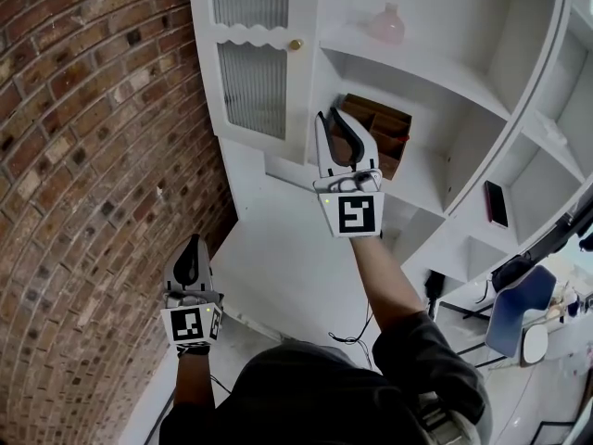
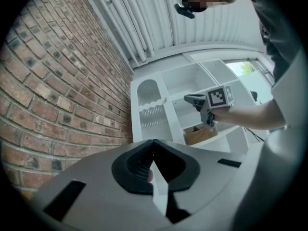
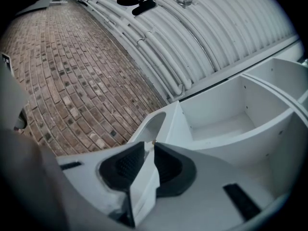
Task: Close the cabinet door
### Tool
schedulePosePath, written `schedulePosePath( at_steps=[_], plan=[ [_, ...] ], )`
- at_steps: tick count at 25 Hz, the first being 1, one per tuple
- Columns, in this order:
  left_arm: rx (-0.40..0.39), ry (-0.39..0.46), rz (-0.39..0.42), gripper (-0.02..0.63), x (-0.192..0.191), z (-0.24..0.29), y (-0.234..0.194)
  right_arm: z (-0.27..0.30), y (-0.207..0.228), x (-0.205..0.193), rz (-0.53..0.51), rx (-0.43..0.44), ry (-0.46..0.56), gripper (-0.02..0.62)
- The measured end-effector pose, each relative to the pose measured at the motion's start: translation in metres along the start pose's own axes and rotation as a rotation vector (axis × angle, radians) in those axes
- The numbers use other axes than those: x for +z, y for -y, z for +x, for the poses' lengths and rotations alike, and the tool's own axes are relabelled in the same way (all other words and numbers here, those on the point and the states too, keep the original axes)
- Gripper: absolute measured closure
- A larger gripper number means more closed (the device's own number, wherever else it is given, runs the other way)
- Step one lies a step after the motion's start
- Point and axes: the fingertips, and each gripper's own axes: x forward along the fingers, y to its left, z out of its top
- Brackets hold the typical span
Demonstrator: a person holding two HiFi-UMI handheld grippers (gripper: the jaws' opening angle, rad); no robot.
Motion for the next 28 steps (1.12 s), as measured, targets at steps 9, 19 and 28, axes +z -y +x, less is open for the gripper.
schedulePosePath(
  at_steps=[9,19,28],
  plan=[
    [-0.021,0.021,0.016,0.604,0.010,0.001,0.009,-0.051,-0.012,-0.001,0.065,0.000,-0.041,0.545],
    [-0.038,0.037,0.029,0.604,0.017,0.001,0.019,-0.089,-0.019,-0.007,0.108,0.001,-0.091,0.578],
    [-0.051,0.050,0.034,0.604,0.022,0.003,0.029,-0.119,-0.023,-0.010,0.152,0.010,-0.138,0.594]
  ],
)
